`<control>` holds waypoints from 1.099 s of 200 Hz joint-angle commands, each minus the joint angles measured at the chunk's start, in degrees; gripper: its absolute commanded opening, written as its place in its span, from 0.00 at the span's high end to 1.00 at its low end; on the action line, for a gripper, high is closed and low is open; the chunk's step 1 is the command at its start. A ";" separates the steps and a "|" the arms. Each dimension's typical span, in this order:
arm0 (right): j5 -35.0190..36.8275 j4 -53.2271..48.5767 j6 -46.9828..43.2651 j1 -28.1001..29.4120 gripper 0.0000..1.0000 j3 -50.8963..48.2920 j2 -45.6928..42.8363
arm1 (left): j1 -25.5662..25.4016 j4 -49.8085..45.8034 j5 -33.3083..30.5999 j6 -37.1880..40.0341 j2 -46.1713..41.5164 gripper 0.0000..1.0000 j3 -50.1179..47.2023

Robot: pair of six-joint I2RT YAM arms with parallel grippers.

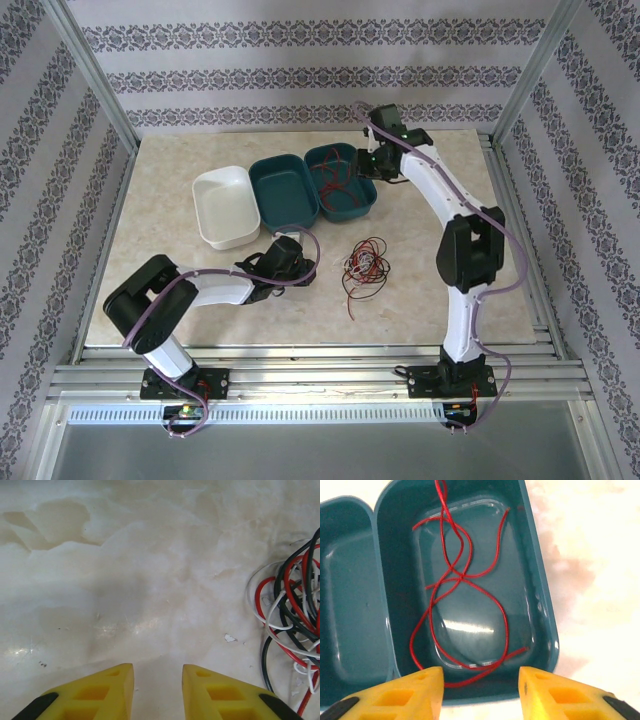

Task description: Untangle the cables

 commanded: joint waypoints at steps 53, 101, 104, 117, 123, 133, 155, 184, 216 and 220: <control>0.17 8.87 1.14 -1.96 0.11 -28.48 -24.54 | -1.06 -5.17 -0.74 4.63 -3.75 0.64 3.85; 0.90 10.01 2.38 -3.34 0.18 -41.29 -34.80 | -2.69 -7.45 -1.45 7.17 -4.07 0.54 6.59; 0.93 10.10 2.39 -3.41 0.18 -41.94 -35.15 | -2.87 -7.68 -1.45 7.50 -3.94 0.54 6.86; 0.75 10.85 2.69 -3.35 0.24 -44.25 -36.12 | -3.34 -8.57 -1.11 8.89 -3.09 0.52 8.63; 0.05 11.36 2.87 -3.46 0.28 -45.20 -36.31 | -3.56 -8.77 -0.74 9.52 -2.61 0.52 9.45; -1.45 12.32 3.00 -3.45 0.32 -46.38 -36.37 | -3.91 -8.74 -0.23 10.46 -1.67 0.51 10.72; -4.38 13.94 3.91 -3.41 0.40 -48.09 -35.31 | -4.70 -8.55 1.11 12.44 0.49 0.50 13.64; -5.29 14.56 5.43 -2.26 0.53 -48.77 -33.40 | -5.28 -8.43 1.24 13.36 4.01 0.50 16.97; -4.46 14.07 9.05 0.37 0.58 -48.42 -31.49 | -5.21 -5.66 -0.91 10.34 6.86 0.54 17.21; -4.49 14.11 9.59 0.78 0.59 -48.42 -31.25 | -5.21 -5.34 -1.31 9.81 7.02 0.55 16.99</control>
